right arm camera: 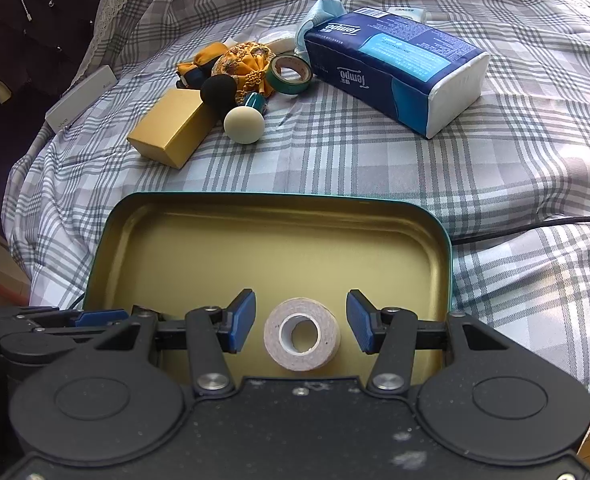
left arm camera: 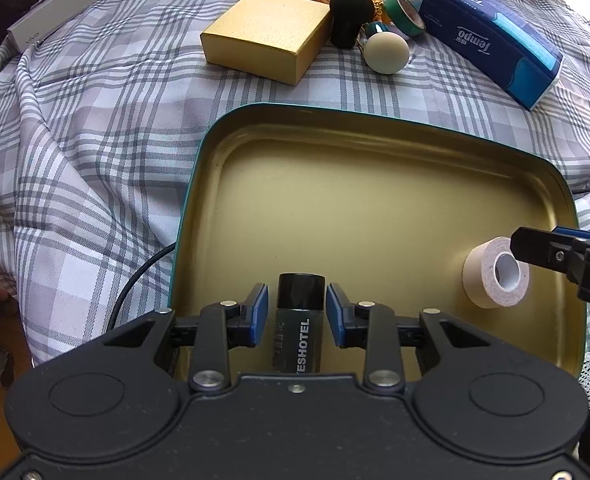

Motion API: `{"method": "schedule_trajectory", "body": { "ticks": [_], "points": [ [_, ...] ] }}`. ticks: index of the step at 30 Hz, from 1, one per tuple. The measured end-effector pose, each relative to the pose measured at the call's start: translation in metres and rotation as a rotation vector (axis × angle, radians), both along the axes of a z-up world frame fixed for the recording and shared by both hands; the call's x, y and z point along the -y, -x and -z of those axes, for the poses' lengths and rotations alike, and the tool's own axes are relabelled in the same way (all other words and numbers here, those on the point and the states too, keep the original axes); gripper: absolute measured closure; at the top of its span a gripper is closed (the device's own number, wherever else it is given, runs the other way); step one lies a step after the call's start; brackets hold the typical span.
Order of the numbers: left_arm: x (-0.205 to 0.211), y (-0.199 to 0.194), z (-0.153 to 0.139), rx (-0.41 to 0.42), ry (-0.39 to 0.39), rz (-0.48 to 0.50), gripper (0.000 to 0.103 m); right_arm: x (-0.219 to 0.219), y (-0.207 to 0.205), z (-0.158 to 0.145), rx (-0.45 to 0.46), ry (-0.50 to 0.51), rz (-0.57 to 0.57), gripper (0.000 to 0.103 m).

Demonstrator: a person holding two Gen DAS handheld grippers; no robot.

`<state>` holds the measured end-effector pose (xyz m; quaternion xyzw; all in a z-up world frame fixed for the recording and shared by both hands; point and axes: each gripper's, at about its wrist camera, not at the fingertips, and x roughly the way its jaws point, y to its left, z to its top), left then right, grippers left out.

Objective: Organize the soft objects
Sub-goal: 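Open the right tool to drop the tape roll while the left tool releases the bottle into the tray, then reach the right tool to the small white tissue pack and grasp it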

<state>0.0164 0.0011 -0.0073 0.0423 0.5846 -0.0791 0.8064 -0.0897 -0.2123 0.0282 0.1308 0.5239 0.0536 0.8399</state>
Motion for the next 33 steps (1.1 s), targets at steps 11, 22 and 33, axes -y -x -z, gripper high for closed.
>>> {"method": "schedule_trajectory", "body": {
  "ticks": [11, 22, 33],
  "points": [
    [0.003, 0.004, -0.004, 0.031, -0.031, -0.004, 0.068, 0.001, 0.003, 0.004, -0.005, 0.006, 0.008, 0.053],
    [0.003, 0.006, -0.014, 0.124, -0.075, -0.019, 0.068, 0.000, 0.003, 0.012, -0.040, 0.043, 0.022, 0.053],
    [0.009, 0.005, -0.044, 0.312, -0.122, -0.026, 0.057, 0.003, -0.006, -0.008, 0.042, 0.110, 0.029, 0.052]
  ]
}}
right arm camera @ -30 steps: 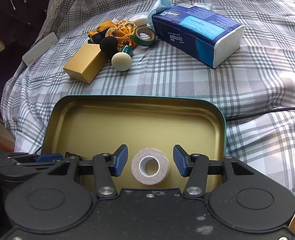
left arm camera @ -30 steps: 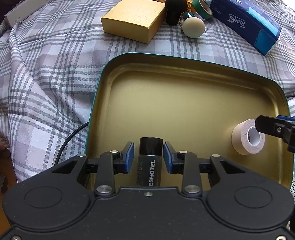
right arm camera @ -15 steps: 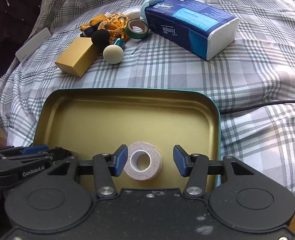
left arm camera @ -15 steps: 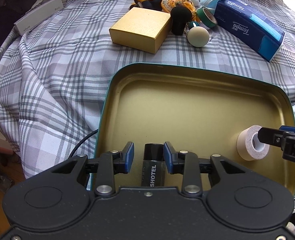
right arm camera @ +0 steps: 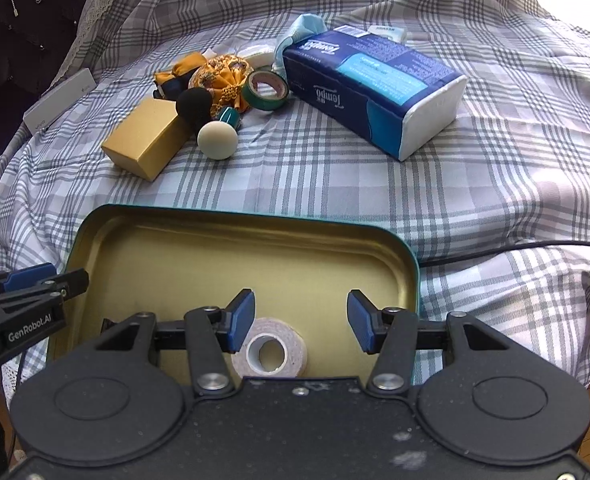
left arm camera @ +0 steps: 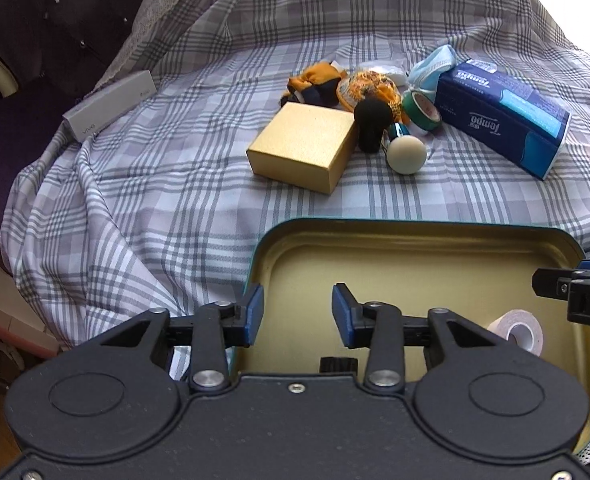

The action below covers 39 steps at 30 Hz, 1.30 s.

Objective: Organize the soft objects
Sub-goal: 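Reach the right tool to the small white tissue pack and grasp it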

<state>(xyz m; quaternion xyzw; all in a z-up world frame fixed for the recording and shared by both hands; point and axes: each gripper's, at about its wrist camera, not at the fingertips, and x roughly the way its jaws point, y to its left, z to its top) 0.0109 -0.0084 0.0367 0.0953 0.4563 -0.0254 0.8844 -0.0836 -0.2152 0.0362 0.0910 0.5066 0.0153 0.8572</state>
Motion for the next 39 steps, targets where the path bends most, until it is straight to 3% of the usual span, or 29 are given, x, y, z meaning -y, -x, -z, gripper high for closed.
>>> {"method": "schedule_trajectory", "body": {
  "ticks": [5, 9, 12, 16, 22, 30, 34, 39],
  "points": [
    [0.001, -0.004, -0.016, 0.078, 0.036, 0.010, 0.054, 0.003, -0.007, -0.021, 0.107, 0.057, 0.017, 0.048],
    [0.003, -0.010, -0.027, 0.106, 0.082, 0.010, 0.054, 0.009, -0.015, -0.046, 0.241, 0.095, 0.056, 0.038],
    [0.005, -0.016, -0.035, 0.147, 0.071, -0.013, 0.054, 0.015, -0.025, -0.064, 0.318, 0.110, 0.083, 0.027],
    [0.006, -0.025, -0.046, 0.208, 0.051, -0.052, 0.054, 0.019, -0.041, -0.084, 0.427, 0.170, 0.122, 0.024],
    [0.003, -0.054, -0.051, 0.170, 0.105, -0.049, 0.054, 0.038, -0.079, -0.105, 0.520, 0.164, 0.240, 0.022],
    [0.007, -0.088, -0.046, 0.145, 0.110, -0.049, 0.054, 0.078, -0.155, -0.104, 0.492, 0.114, 0.277, 0.023],
    [0.007, -0.105, -0.041, 0.136, 0.110, -0.056, 0.054, 0.095, -0.215, -0.084, 0.397, 0.153, 0.268, 0.029],
    [0.005, -0.125, -0.034, 0.110, 0.103, -0.071, 0.054, 0.116, -0.276, -0.053, 0.253, 0.083, 0.268, 0.035]
  ]
}}
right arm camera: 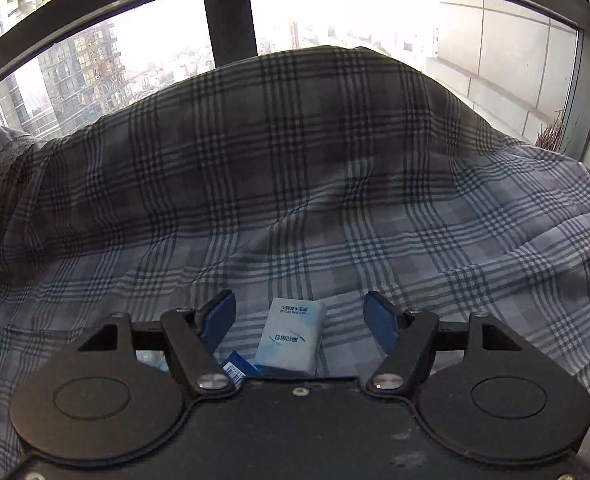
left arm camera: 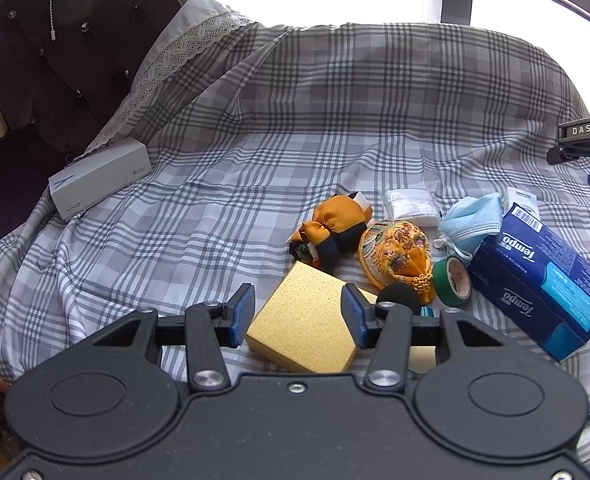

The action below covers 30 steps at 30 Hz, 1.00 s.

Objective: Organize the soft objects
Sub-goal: 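Reach the right tool to the small white tissue pack and grasp it, then grasp the white plastic packet with the left tool while the right tool holds the tissue pack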

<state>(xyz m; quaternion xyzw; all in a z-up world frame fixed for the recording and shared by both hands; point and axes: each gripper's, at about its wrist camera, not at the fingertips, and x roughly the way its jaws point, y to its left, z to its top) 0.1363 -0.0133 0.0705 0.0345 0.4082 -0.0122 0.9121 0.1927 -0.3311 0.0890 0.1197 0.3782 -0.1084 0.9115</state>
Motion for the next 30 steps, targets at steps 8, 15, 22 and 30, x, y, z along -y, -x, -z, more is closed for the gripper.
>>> {"method": "schedule_trajectory", "body": {
  "ticks": [8, 15, 22, 30],
  "points": [
    [-0.004, -0.024, 0.017, -0.075, -0.002, -0.015, 0.054, 0.002, -0.063, 0.064, -0.177, -0.081, 0.026, 0.039],
    [-0.006, -0.045, 0.022, -0.137, 0.015, -0.004, 0.054, -0.007, -0.072, 0.099, -0.246, -0.092, 0.040, 0.038],
    [-0.006, -0.074, 0.014, -0.180, 0.059, -0.012, 0.054, -0.006, -0.073, 0.112, -0.222, -0.101, 0.065, 0.050],
    [0.024, -0.108, 0.004, -0.171, 0.061, 0.017, 0.054, -0.016, -0.069, 0.113, -0.166, -0.035, 0.076, 0.053]
  ]
}}
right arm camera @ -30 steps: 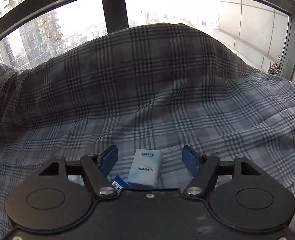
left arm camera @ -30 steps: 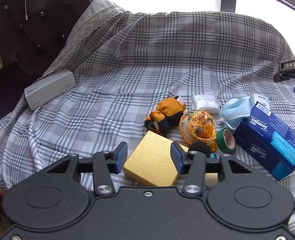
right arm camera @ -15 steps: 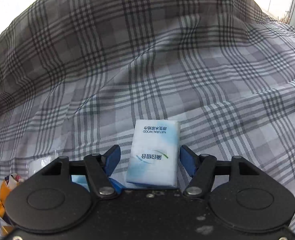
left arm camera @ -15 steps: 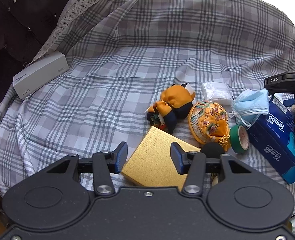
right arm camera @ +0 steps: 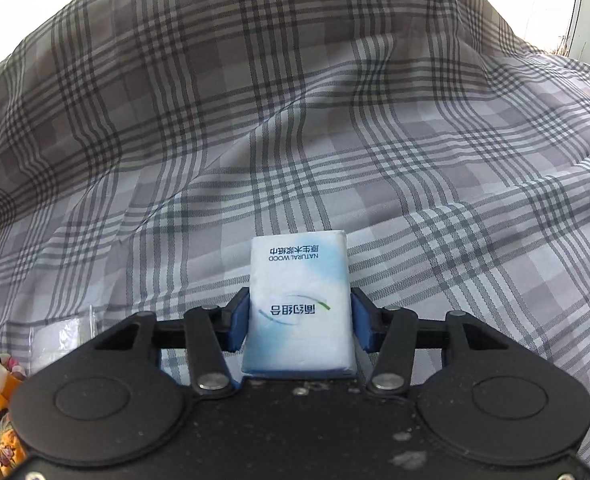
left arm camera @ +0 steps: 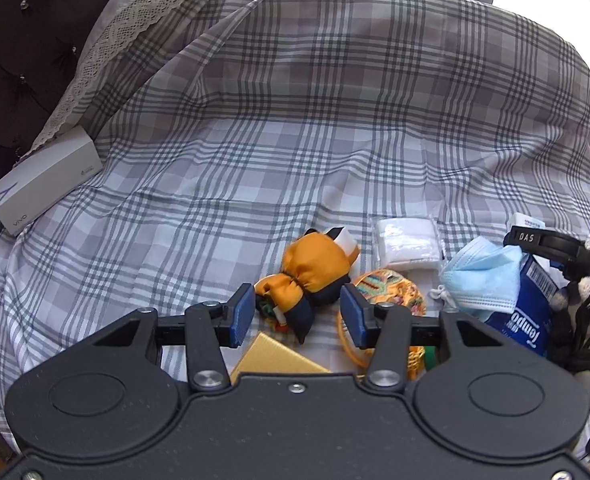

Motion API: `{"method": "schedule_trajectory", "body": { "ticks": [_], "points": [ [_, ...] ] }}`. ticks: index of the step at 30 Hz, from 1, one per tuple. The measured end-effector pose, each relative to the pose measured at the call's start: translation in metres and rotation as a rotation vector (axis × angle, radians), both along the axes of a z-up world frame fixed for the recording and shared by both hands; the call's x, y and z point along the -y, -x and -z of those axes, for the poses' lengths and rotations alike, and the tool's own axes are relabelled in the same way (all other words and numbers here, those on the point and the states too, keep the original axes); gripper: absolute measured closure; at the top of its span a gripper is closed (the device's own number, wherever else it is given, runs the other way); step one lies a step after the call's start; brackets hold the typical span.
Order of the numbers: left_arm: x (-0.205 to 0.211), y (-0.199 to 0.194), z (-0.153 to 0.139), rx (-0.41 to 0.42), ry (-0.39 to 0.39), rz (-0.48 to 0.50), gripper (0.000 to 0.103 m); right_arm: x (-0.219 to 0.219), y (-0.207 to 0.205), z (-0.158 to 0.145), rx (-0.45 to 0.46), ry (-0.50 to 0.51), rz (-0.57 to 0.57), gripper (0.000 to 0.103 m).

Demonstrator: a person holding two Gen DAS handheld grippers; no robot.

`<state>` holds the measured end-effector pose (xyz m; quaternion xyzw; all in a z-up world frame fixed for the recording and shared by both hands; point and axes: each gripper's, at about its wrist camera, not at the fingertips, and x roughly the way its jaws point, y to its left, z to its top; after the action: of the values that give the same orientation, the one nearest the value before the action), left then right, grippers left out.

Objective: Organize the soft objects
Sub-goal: 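Grasp the white plastic packet with the left tool while the right tool holds the tissue pack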

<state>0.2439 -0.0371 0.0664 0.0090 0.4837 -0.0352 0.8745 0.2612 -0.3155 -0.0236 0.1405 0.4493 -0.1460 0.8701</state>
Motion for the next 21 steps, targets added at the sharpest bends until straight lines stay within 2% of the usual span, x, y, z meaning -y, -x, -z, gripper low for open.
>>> {"method": "schedule_trajectory", "body": {
  "ticks": [3, 12, 17, 21],
  "points": [
    [0.016, -0.018, 0.003, -0.025, 0.010, 0.024, 0.054, -0.002, 0.000, 0.000, 0.004, 0.020, 0.004, 0.053],
    [0.066, -0.059, 0.029, -0.088, 0.047, 0.085, 0.054, 0.003, 0.005, 0.001, 0.037, -0.013, 0.017, 0.053],
    [0.081, -0.078, 0.045, -0.093, 0.060, 0.068, 0.054, 0.004, 0.008, 0.001, 0.051, -0.024, 0.023, 0.053],
    [0.088, -0.090, 0.056, -0.126, 0.107, 0.069, 0.054, 0.003, 0.009, 0.000, 0.057, -0.024, 0.023, 0.053]
  ]
}}
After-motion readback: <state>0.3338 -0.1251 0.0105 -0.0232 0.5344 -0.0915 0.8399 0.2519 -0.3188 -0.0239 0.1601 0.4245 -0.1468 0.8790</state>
